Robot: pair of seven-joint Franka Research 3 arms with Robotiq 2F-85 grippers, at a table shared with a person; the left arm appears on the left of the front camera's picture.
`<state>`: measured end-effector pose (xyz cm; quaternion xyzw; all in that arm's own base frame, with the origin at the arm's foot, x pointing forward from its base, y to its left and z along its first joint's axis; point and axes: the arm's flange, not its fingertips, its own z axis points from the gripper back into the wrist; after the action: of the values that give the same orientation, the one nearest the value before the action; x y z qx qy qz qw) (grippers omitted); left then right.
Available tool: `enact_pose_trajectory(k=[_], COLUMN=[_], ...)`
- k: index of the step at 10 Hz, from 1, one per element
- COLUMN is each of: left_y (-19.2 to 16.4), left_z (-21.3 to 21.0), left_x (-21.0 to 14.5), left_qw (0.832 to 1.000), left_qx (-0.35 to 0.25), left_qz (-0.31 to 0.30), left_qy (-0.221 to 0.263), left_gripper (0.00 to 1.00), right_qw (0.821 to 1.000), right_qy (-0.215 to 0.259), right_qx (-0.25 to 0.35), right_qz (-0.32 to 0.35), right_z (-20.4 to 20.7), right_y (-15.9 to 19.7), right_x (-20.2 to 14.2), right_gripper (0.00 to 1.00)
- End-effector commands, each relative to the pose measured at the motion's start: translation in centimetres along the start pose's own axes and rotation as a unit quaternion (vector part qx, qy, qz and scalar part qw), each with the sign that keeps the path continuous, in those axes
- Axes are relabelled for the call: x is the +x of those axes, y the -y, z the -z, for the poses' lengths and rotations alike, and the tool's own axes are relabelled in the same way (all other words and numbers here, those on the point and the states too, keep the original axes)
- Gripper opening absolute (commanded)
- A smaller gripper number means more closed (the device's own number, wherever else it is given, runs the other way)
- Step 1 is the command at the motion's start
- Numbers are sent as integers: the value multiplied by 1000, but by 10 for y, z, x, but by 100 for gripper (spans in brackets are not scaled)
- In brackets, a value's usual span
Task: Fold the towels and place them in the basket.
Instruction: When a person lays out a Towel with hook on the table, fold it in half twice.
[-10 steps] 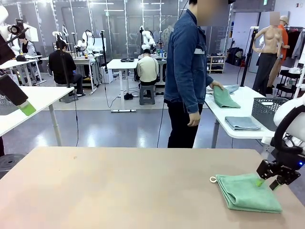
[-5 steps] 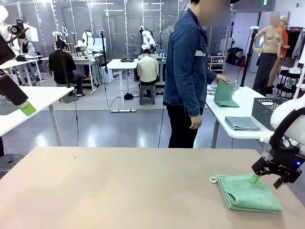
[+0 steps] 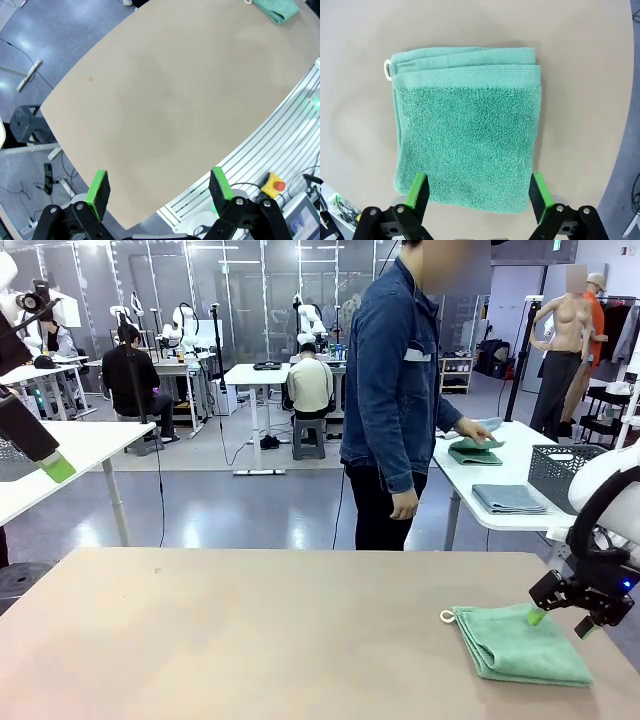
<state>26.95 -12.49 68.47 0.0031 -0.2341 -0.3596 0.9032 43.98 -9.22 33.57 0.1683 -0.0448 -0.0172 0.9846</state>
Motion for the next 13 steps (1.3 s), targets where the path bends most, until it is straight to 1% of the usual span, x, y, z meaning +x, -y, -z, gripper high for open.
enact_pose_trajectory(k=[1,5,6,7,9,11,12,13], left_y=[0,0,0,0,0,0,0,0], left_z=[1,1,1,1,1,1,1,1], left_x=[2,2,2,2,2,2,2,2], left_qw=[1000,1000,1000,1000,1000,1000,1000,1000], left_qx=[9,9,9,9,9,9,9,9], left_qz=[-3,-3,-3,-3,-3,-3,-3,-3], left_qy=[3,3,3,3,3,3,3,3], left_gripper=[100,100,100,100,100,100,100,100], right_qw=[1000,1000,998,995,993,985,979,972], right_qy=[-2,0,-38,-32,1,11,16,24], right_qx=[6,0,12,37,13,-3,-1,18], right_qz=[-6,0,-49,-84,-121,-172,-205,-234], right_z=[0,0,-22,-58,-123,-173,-198,-218], right_y=[1,0,-6,-13,-21,-40,-50,-57], right_x=[3,0,-26,-49,-74,-103,-121,-136], right_gripper=[100,100,100,100,100,100,100,100])
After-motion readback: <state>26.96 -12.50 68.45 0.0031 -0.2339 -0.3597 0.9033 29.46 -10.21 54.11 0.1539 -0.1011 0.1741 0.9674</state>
